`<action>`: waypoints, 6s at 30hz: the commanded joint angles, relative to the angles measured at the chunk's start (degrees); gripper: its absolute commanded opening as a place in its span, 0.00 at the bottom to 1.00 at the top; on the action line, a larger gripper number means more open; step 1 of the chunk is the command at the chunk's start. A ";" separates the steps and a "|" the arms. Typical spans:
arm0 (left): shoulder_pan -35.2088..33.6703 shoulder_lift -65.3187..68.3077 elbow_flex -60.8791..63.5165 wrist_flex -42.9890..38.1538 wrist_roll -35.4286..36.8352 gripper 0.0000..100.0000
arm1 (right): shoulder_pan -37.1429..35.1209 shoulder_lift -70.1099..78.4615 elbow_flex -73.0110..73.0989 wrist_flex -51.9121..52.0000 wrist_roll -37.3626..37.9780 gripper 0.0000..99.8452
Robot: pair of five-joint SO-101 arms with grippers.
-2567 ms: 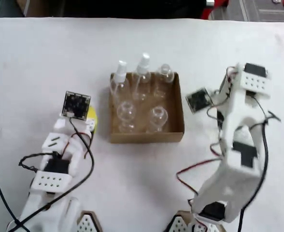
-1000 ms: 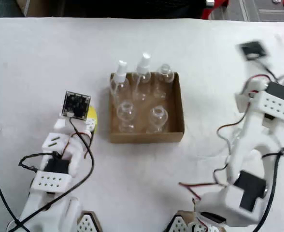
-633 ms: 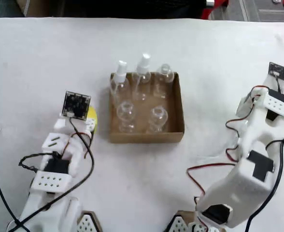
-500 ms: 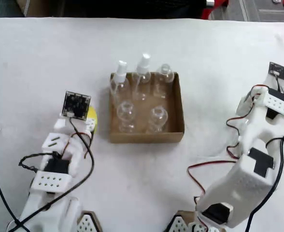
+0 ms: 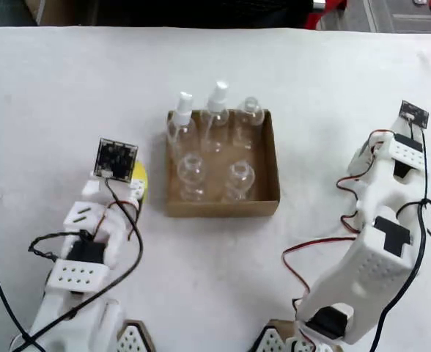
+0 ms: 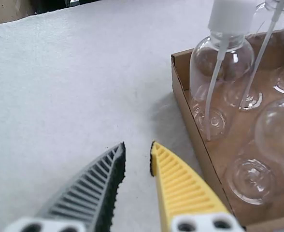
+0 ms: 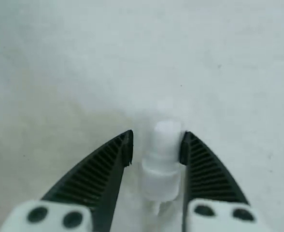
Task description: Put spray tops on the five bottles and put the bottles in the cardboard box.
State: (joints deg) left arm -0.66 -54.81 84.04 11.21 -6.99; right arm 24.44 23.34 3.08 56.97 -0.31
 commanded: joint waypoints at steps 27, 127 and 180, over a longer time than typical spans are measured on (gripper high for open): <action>0.66 -0.22 -0.53 -1.49 -0.53 0.09 | -0.31 13.76 -26.02 13.49 -0.09 0.18; -5.14 -44.79 -17.14 44.31 5.54 0.19 | -27.03 -81.89 2.20 17.80 -0.53 0.02; 29.58 -50.07 -11.52 32.70 2.02 0.19 | -64.57 -97.36 28.04 1.27 -0.44 0.02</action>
State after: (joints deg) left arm 29.93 -104.57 73.05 45.05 -5.76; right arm -39.65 -73.80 31.91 58.29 -1.36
